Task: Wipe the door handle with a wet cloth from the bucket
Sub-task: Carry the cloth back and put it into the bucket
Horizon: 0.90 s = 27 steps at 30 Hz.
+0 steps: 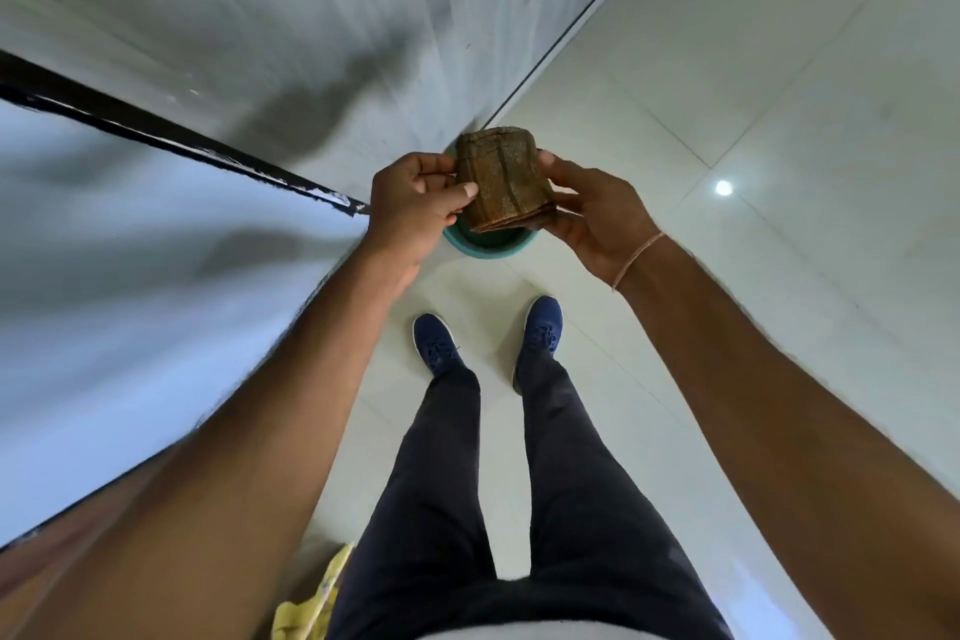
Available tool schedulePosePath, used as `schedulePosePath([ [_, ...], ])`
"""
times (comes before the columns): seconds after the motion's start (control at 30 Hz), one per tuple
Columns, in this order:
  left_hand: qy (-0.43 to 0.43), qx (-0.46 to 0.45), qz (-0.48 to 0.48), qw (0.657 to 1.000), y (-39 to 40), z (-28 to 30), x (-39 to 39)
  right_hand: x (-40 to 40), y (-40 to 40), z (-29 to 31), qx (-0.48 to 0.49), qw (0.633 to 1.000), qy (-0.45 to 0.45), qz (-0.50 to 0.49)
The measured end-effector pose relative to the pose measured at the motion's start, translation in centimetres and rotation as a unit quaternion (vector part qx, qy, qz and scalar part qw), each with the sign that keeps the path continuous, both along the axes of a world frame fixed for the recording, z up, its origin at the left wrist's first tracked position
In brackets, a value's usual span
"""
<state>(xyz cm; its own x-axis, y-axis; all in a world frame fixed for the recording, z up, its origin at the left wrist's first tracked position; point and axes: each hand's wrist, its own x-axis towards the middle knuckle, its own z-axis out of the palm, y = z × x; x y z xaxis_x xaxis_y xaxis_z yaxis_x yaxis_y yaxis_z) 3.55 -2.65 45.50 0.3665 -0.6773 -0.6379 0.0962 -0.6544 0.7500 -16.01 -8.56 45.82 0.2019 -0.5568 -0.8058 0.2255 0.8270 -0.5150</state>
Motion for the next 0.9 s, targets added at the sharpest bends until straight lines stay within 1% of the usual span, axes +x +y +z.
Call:
schedulePosePath([
  [0.07,-0.017,0.001,0.002,1.0,-0.4,-2.9,0.0,0.5,-1.2,-3.3,0.023,0.998,0.003,0.063],
  [0.13,-0.022,0.006,0.005,1.0,-0.7,-6.7,0.1,1.0,-2.5,-7.3,0.052,0.993,0.031,0.098],
  [0.2,-0.022,0.016,0.004,1.0,-0.7,-11.0,0.6,1.5,-3.4,-11.8,0.073,0.986,0.084,0.127],
  [0.23,-0.026,0.023,0.001,0.999,-0.5,-13.6,0.9,1.9,-3.8,-14.5,0.061,0.977,0.134,0.157],
  [0.27,-0.035,0.029,-0.004,0.999,-0.4,-16.3,1.1,2.2,-4.0,-17.1,0.033,0.958,0.201,0.2],
  [0.3,-0.048,0.037,-0.007,0.998,-0.1,-19.0,1.3,2.5,-4.2,-19.8,-0.01,0.927,0.278,0.25],
  [0.37,-0.083,0.054,-0.017,0.995,0.4,-23.6,1.5,3.2,-4.1,-23.6,-0.099,0.85,0.399,0.331],
  [0.43,-0.163,0.064,-0.074,0.982,1.0,-27.9,1.7,4.1,-4.0,-27.4,-0.173,0.783,0.46,0.381],
  [0.47,-0.212,0.064,-0.118,0.968,1.3,-29.8,1.7,4.5,-4.1,-29.5,-0.204,0.754,0.478,0.402],
  [0.53,-0.273,0.055,-0.189,0.942,1.7,-32.8,1.6,5.1,-4.4,-33.7,-0.239,0.708,0.5,0.438],
  [0.6,-0.303,0.041,-0.245,0.92,2.2,-35.8,1.4,5.7,-4.7,-38.2,-0.255,0.681,0.502,0.467],
  [0.67,-0.317,0.035,-0.28,0.906,2.7,-38.5,1.3,6.5,-4.9,-42.5,-0.259,0.679,0.489,0.483],
  [0.77,-0.323,0.029,-0.295,0.899,3.3,-41.7,1.1,7.7,-5.4,-48.0,-0.249,0.687,0.478,0.488],
  [0.8,-0.327,0.027,-0.296,0.897,3.5,-42.5,1.1,8.2,-5.7,-50.0,-0.247,0.684,0.478,0.493],
  [0.9,-0.348,0.018,-0.305,0.887,4.4,-44.5,1.2,9.7,-6.5,-54.7,-0.239,0.659,0.48,0.527],
])
